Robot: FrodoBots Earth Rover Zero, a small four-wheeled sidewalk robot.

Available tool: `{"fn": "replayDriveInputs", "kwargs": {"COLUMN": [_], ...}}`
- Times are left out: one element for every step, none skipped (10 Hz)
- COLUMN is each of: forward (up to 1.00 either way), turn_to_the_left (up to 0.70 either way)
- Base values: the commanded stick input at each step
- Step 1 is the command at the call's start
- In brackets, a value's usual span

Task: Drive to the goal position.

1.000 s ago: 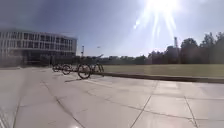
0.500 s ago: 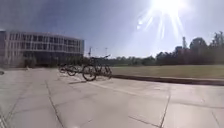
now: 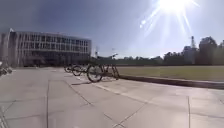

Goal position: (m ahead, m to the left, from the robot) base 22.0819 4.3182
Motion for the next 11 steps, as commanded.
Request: {"fn": "replayDriveInputs", "kwargs": {"forward": [0.70,0.70,0.70,0.70,0.70,0.70,0.70,0.70,0.70,0.70,0.70], "turn_to_the_left": [0.14,0.14,0.14,0.14,0.14,0.14,0.14,0.14,0.14,0.14,0.14]}}
